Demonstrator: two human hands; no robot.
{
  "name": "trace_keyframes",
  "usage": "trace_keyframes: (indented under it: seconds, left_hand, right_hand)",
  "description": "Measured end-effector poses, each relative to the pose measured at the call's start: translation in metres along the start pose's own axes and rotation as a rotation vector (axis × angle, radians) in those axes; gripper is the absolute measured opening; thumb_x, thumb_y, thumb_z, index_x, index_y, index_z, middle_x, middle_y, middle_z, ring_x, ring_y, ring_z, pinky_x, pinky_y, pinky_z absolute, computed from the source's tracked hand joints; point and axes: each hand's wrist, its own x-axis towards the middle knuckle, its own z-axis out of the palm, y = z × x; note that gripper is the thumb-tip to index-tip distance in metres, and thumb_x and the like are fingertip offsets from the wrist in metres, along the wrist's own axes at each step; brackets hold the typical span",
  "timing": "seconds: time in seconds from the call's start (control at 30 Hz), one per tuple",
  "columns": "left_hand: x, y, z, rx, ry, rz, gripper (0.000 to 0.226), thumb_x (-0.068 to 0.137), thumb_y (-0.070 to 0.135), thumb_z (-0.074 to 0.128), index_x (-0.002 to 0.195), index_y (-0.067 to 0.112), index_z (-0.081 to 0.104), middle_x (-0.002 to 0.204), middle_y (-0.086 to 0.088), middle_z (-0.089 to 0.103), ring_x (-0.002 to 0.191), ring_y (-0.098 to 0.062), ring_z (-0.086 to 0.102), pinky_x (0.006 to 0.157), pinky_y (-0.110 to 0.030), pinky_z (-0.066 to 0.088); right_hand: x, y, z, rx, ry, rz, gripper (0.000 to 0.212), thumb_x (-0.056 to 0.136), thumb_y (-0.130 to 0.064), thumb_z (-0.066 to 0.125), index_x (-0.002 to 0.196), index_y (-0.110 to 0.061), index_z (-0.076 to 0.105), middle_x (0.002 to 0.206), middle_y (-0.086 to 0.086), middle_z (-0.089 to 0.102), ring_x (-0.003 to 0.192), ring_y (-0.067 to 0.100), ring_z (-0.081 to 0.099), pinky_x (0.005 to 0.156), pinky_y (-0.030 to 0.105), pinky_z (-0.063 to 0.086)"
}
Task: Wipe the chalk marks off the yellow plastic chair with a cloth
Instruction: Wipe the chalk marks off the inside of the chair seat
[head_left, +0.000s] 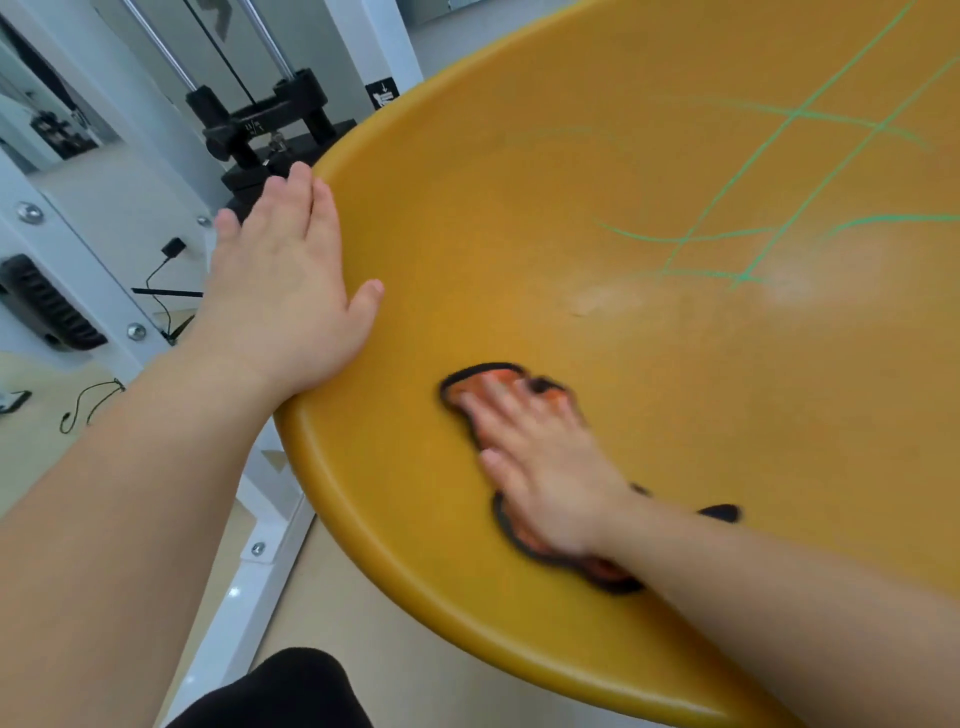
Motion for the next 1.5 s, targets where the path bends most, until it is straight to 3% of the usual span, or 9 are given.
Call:
trace_keyframes:
  seconds: [0.17,0.3,0.5,0.6,0.93,1.07,1.3,1.37,1.5]
  left_hand:
    - [0.005,0.012,-0.001,0.157,-0.039,0.023,0.100,0.090,0.068,0.042,0.159,0.010,0.000,0.168,-0.014,-0.005,0.155,-0.032,0.000,0.124,-0.056,0.004]
    - [0.026,0.015,-0.005,0.165,-0.049,0.104,0.103,0.088,0.069,0.046,0.160,0.011,0.000,0.168,-0.012,-0.001,0.155,-0.030,0.003,0.124,-0.053,0.007]
    - [0.088,0.042,-0.006,0.212,-0.102,0.361,0.097,0.090,0.066,0.047,0.160,0.017,0.002,0.169,-0.002,-0.001,0.156,-0.022,0.004,0.124,-0.054,0.008]
    - [0.110,0.057,0.010,0.292,-0.085,0.434,0.096,0.090,0.067,0.047,0.160,0.019,0.003,0.169,-0.001,-0.001,0.156,-0.024,0.003,0.124,-0.057,0.006]
    - [0.175,0.069,0.005,0.309,0.107,0.304,0.101,0.084,0.070,0.052,0.160,0.024,0.004,0.168,-0.005,-0.008,0.155,-0.031,0.000,0.118,-0.065,0.004]
    - [0.183,0.087,0.011,0.140,0.054,0.136,0.122,0.074,0.071,0.065,0.159,0.015,-0.002,0.165,-0.017,0.012,0.145,-0.040,0.027,0.113,-0.058,0.031]
    - [0.179,0.099,0.019,0.153,0.041,0.046,0.173,0.022,0.101,0.059,0.157,0.009,0.001,0.154,-0.017,0.026,0.139,-0.039,0.032,0.111,-0.055,0.031]
    - [0.180,0.099,0.020,0.142,0.032,0.041,0.176,0.019,0.100,0.060,0.157,0.010,0.000,0.155,-0.017,0.026,0.140,-0.039,0.030,0.112,-0.055,0.030]
    - [0.182,0.102,0.019,0.139,0.022,0.032,0.176,0.020,0.098,0.063,0.158,0.011,-0.002,0.157,-0.017,0.023,0.142,-0.039,0.027,0.114,-0.056,0.027]
  right_hand:
    - [0.002,0.149,-0.055,-0.303,0.169,0.575,0.060,0.104,-0.054,0.018,0.162,-0.043,0.008,0.172,-0.006,-0.006,0.159,0.023,-0.002,0.125,0.057,0.000]
    - [-0.003,0.152,-0.064,-0.287,0.128,0.772,0.063,0.104,-0.054,0.010,0.163,-0.035,-0.003,0.171,-0.001,-0.017,0.157,0.032,-0.012,0.123,0.062,-0.004]
    - [0.009,-0.016,0.004,0.012,-0.052,0.144,0.063,0.106,-0.055,0.015,0.161,-0.037,-0.011,0.168,-0.014,-0.022,0.155,0.023,-0.023,0.124,0.056,-0.011]
    - [0.001,0.005,-0.003,-0.047,-0.062,-0.011,0.059,0.107,-0.057,0.014,0.158,-0.047,-0.013,0.166,-0.018,-0.025,0.154,0.017,-0.025,0.123,0.050,-0.016]
    - [-0.011,0.214,-0.099,-0.407,0.248,0.894,0.072,0.099,-0.062,0.003,0.163,-0.030,-0.009,0.169,0.013,-0.019,0.157,0.036,-0.008,0.124,0.059,-0.007]
    - [0.022,0.188,-0.080,-0.310,0.293,0.861,0.077,0.099,-0.063,0.003,0.163,-0.021,-0.010,0.168,0.019,-0.018,0.155,0.040,-0.014,0.122,0.063,-0.008]
    - [0.064,0.107,-0.031,-0.274,0.092,0.161,0.070,0.098,-0.066,0.004,0.160,-0.039,-0.012,0.168,0.000,-0.025,0.156,0.031,-0.018,0.122,0.059,-0.014]
    - [0.070,0.140,-0.044,-0.355,0.233,0.222,0.070,0.097,-0.067,0.008,0.162,-0.040,0.000,0.170,0.006,-0.014,0.157,0.039,-0.004,0.122,0.062,-0.009]
    - [0.086,0.213,-0.095,-0.331,0.546,0.731,0.075,0.100,-0.065,0.014,0.164,-0.028,0.002,0.169,0.020,-0.011,0.153,0.050,-0.007,0.120,0.070,-0.004]
